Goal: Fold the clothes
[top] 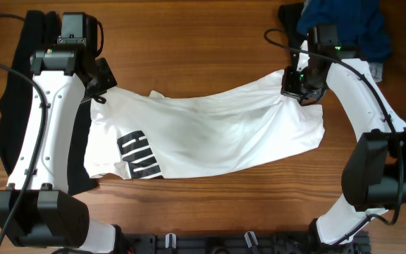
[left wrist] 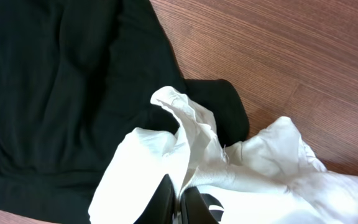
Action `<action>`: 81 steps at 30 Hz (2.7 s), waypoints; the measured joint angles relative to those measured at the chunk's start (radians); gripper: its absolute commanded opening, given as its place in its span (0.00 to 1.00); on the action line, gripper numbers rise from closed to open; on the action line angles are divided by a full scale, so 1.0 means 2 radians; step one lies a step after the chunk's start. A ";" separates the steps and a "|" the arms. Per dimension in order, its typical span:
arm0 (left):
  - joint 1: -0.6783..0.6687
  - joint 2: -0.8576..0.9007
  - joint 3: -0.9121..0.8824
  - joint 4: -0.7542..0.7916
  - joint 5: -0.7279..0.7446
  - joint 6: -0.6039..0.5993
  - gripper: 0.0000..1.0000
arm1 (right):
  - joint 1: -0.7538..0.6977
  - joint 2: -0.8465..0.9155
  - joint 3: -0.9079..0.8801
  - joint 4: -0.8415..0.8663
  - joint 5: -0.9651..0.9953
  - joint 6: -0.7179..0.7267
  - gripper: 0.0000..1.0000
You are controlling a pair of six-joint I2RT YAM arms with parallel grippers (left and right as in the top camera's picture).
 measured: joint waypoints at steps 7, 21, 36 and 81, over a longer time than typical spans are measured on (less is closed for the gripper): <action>0.000 0.000 0.000 -0.001 0.000 0.000 0.04 | 0.000 0.000 0.000 0.002 0.010 -0.005 0.06; 0.000 0.000 0.000 -0.001 0.000 0.000 0.04 | 0.011 0.000 0.000 0.012 0.013 0.001 0.45; 0.000 0.000 0.000 -0.001 0.000 0.000 0.04 | 0.044 0.031 0.000 0.017 0.048 0.050 0.48; 0.000 0.000 0.000 -0.001 0.000 0.000 0.04 | 0.055 0.031 -0.016 0.051 0.052 0.060 0.30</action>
